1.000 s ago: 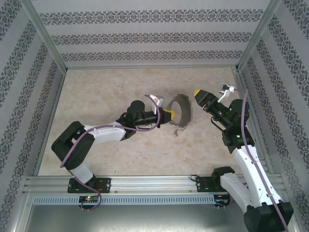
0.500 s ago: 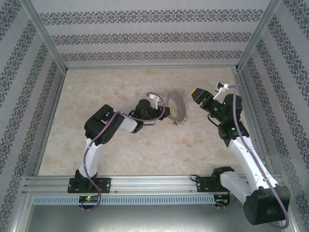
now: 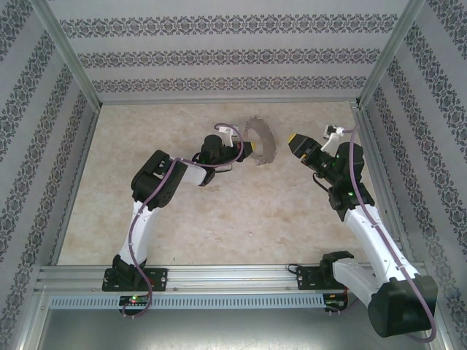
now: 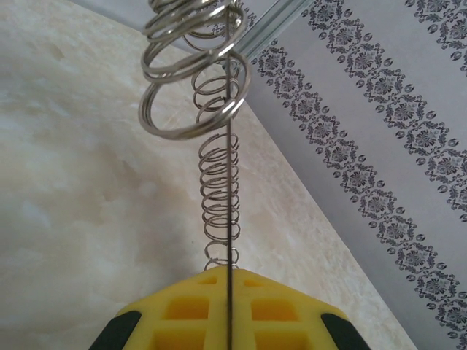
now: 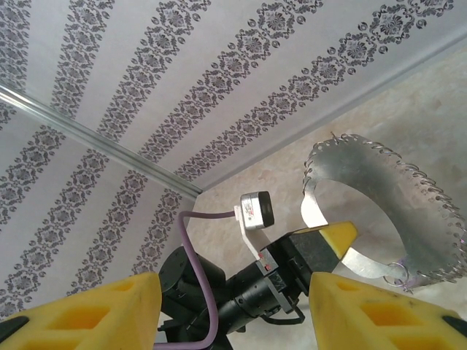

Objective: Put the keys on the keyring

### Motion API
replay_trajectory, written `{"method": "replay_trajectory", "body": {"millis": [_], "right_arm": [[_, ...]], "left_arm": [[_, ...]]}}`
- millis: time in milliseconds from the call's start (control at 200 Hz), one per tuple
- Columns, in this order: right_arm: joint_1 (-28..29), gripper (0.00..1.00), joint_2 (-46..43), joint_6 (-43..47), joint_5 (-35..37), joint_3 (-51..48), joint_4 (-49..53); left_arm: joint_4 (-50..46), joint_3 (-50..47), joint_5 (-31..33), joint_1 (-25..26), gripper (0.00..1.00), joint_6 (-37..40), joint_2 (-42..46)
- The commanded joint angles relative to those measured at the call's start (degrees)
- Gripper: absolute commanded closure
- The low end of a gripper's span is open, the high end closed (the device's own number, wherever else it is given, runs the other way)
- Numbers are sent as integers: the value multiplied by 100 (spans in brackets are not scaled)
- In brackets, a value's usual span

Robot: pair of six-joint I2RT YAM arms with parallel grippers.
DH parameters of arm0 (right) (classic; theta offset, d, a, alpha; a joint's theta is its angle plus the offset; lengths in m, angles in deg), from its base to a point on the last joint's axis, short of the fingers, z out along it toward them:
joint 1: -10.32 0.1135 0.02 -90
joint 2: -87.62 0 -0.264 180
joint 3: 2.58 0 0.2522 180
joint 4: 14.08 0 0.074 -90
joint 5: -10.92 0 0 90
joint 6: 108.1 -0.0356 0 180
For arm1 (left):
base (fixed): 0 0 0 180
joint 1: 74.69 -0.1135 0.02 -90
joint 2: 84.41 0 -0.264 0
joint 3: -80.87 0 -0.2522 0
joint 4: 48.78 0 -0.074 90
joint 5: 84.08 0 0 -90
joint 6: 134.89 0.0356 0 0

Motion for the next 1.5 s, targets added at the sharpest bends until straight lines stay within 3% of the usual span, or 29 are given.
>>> {"method": "replay_trajectory", "body": {"millis": [0, 440, 600, 789, 964, 1284, 1494], "right_arm": [[-26, 44, 4, 68, -70, -91, -260], [-26, 44, -23, 68, -79, -201, -334], [-29, 44, -36, 81, -31, -219, -343], [-26, 43, 46, 125, 62, -211, -356], [-26, 43, 266, 154, 64, -163, -420], [-26, 43, 796, 219, -3, -44, -615], [-28, 43, 841, 263, -22, -48, -594]], "left_arm": [[278, 187, 277, -146, 100, 54, 2], [623, -150, 63, -338, 100, -121, 694], [943, -701, 123, -31, 100, -395, 1218], [1311, -1465, 584, 702, 100, -773, 1565], [1801, -1765, 890, 964, 100, -1287, 1095], [1683, -441, 806, 433, 100, -1221, -488], [1424, -25, 994, 190, 100, -1123, -861]]}}
